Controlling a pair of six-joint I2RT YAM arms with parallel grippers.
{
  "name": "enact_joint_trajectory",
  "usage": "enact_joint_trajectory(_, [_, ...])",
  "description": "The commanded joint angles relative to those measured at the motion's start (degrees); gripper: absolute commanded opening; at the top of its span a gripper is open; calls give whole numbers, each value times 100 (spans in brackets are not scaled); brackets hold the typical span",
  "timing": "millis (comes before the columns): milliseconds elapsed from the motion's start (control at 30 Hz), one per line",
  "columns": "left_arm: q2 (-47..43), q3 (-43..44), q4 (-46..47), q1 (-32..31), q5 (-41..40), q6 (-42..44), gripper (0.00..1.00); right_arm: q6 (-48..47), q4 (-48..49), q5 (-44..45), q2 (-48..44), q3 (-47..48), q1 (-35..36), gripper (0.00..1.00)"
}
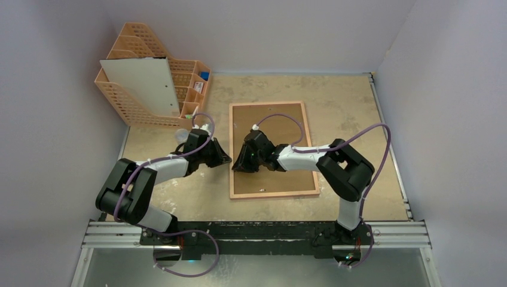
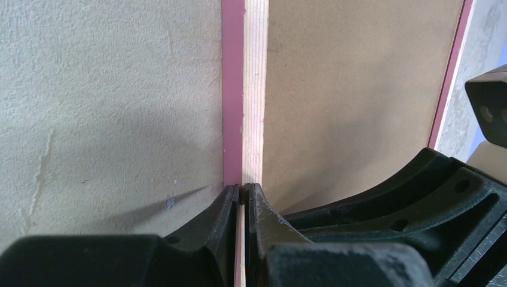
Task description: Put the photo into the frame
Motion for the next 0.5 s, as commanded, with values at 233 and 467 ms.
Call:
enact_joint_trajectory(233, [81, -308, -240, -138, 537, -80, 0, 63, 180, 7, 237, 146, 45, 28])
enact_joint_trajectory(467, [81, -335, -223, -138, 580, -163, 0, 45, 356, 56, 272, 156, 61, 29])
